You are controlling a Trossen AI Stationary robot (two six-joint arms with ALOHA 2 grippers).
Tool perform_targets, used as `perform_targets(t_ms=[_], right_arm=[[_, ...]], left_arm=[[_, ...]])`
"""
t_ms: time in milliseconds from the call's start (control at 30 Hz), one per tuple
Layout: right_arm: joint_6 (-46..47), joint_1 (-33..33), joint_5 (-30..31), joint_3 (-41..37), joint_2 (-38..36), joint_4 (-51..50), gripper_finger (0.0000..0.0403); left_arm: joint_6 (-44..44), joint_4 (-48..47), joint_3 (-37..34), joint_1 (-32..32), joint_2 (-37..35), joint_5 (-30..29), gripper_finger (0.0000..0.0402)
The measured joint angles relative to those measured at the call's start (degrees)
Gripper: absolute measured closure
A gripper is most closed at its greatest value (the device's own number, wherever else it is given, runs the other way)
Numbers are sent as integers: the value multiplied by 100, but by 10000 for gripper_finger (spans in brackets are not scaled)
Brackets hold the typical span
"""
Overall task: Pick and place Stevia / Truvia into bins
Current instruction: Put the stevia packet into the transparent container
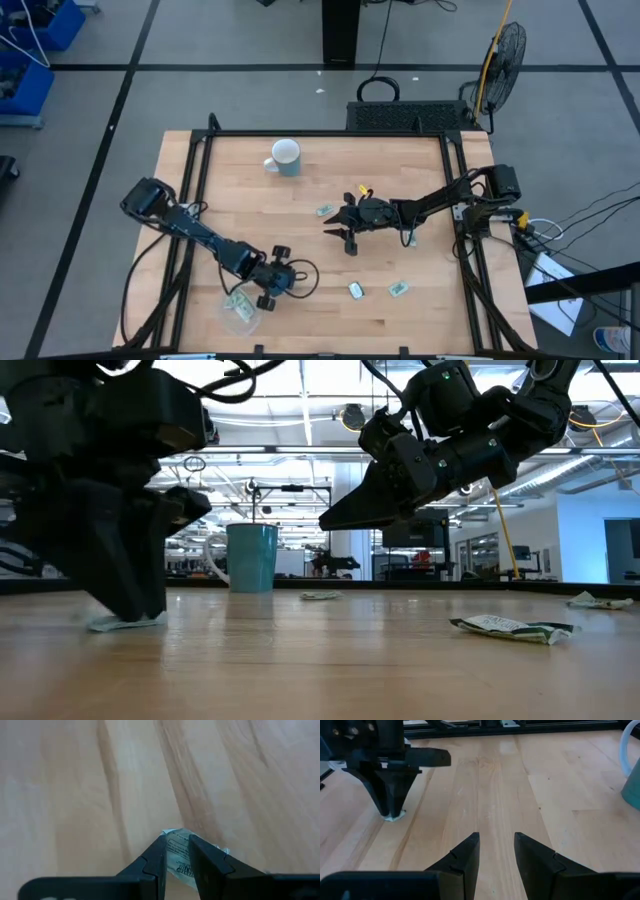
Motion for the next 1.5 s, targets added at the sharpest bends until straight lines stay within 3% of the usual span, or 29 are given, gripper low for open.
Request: perform_targets(t_ms=[200,400,633,867,1067,1167,1333,1500], right_arm=[[-5,-1,0,0,0,0,287],[-13,1,0,-1,0,-1,287],[-15,1,0,-2,0,-1,287],[-15,1,-1,-2,0,-1,287],[-17,1,0,-4,2,-1,287],[-16,0,-1,-4,2,-1,287],[-17,1,0,-4,2,-1,287],[-17,0,-1,-5,4,-40,287]], left_arm=[[48,-23,0,35,-351,-630,314],[-88,-195,0,27,-492,-316,314],[-64,-198,0,80,-54,-176,314],[-67,-139,15,187,84,-323,316],[282,-230,7,233,44,-188,383],[282,-233,7,262,35,-163,391],[323,-418,-17,261,-386,-112,397],[-244,-1026,-2,-14,-1413,-64,397]])
